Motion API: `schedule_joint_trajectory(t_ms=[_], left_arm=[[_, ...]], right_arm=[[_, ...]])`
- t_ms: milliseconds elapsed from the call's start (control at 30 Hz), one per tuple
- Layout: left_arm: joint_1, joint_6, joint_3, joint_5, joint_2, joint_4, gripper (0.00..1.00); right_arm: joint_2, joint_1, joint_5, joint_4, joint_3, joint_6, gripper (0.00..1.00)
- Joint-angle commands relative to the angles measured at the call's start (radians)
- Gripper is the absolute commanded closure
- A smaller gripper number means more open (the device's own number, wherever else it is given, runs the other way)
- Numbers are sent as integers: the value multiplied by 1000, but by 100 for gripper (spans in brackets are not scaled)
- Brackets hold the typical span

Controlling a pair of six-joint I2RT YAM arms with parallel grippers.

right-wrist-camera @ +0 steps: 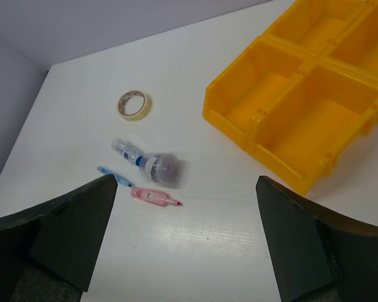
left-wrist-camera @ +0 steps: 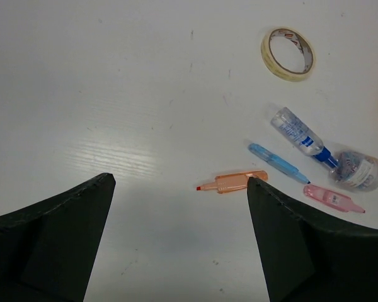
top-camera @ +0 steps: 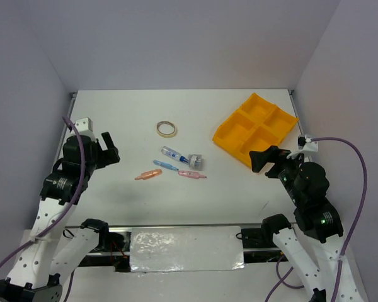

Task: Sort the stationery into containers
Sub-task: Pick up the stationery from the center of the board.

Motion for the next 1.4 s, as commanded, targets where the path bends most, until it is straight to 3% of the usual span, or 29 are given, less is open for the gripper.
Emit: schedule_joint_trajectory(t_ms=[0, 200, 367, 467, 667, 833, 933, 1133, 1167, 1233, 1333, 1367], left_arm=[[-3, -66, 15, 82, 25, 43, 1], [-14, -222, -86, 290, 120, 213, 1], [-84, -303, -28, 177, 407, 347, 1], [-130, -296, 86, 142, 623, 390, 1], [-163, -254, 484, -42, 1062, 283, 1], [-164, -244, 793, -107, 1350, 165, 12], [-169, -248, 899, -143, 1437, 98, 17], [-169, -245, 853, -124, 1454, 169, 25], [-169, -244, 868, -114, 1464, 163, 32], [-170, -241, 885, -107, 1497, 144, 35], [-173, -235, 873, -94, 1506, 166, 52], [-173, -236, 858, -93, 1507, 172, 52]], right_arm=[[-7, -5, -42, 50, -8, 5, 0], [82, -3, -180, 67, -29, -19, 0], [170, -6, -270, 77, -40, -13, 0], [190, -3, -310, 93, -62, -15, 0], [195, 10, -337, 83, -62, -16, 0], [181, 17, -359, 77, -80, -15, 0], [170, 20, -350, 80, -94, -7, 0], [179, 23, -363, 101, -109, -8, 0], [184, 24, -365, 106, -108, -8, 0], [190, 23, -374, 112, -106, -8, 0], [190, 27, -374, 120, -108, -5, 0], [188, 27, -373, 120, -108, -2, 0]])
